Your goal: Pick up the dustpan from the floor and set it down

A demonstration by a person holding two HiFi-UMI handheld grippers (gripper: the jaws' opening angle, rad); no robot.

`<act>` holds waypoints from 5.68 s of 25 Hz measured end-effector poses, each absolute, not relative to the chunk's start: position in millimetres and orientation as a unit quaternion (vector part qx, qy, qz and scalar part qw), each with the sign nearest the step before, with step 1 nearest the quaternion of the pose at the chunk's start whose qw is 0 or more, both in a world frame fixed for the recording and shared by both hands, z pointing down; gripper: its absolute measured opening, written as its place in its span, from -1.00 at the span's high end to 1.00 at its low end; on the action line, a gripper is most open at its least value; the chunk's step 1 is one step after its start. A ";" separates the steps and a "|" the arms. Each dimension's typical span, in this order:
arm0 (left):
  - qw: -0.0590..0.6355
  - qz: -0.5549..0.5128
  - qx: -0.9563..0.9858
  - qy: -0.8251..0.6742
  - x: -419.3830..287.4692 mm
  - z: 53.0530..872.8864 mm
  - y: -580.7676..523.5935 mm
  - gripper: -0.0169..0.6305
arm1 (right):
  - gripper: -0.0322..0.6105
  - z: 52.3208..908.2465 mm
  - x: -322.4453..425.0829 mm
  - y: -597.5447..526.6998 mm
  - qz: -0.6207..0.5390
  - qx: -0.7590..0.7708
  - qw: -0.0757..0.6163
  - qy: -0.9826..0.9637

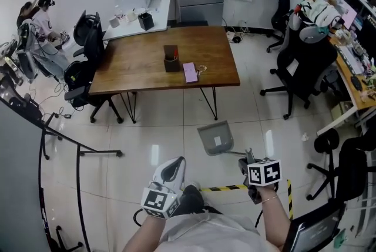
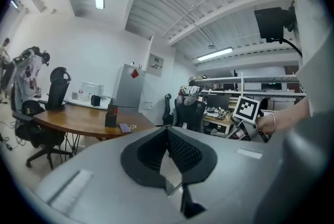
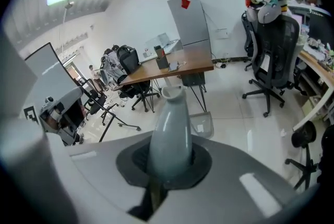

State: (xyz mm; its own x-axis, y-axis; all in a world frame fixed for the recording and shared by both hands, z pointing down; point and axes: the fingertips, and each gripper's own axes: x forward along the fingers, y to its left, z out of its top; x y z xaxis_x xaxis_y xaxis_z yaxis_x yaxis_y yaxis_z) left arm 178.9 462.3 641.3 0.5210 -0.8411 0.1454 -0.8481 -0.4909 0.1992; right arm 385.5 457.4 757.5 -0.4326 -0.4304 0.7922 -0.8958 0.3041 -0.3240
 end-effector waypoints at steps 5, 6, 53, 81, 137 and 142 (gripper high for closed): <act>0.120 0.003 0.863 -0.491 181.5 639.1 501.9 0.90 | 0.89 752.6 385.5 501.8 0.384 0.429 0.309 -0.757; 0.119 0.001 0.863 -0.490 181.0 636.5 507.8 0.90 | 0.89 752.8 386.0 509.5 0.385 0.429 0.311 -0.756; 0.151 0.003 0.864 -0.481 108.3 659.7 276.1 0.90 | 0.89 835.9 337.7 326.5 0.480 0.443 0.298 -0.696; 0.230 0.062 0.865 -0.442 139.9 799.5 212.0 0.90 | -0.92 1017.3 347.2 218.1 0.382 0.502 0.403 -0.663; 0.079 -0.041 0.880 -0.467 187.2 570.3 445.4 0.90 | 0.89 573.5 305.9 431.4 0.098 0.498 0.016 -0.861; 0.069 -0.052 0.877 -0.472 176.4 562.1 441.7 0.90 | 0.89 570.7 299.1 429.5 0.093 0.498 0.017 -0.862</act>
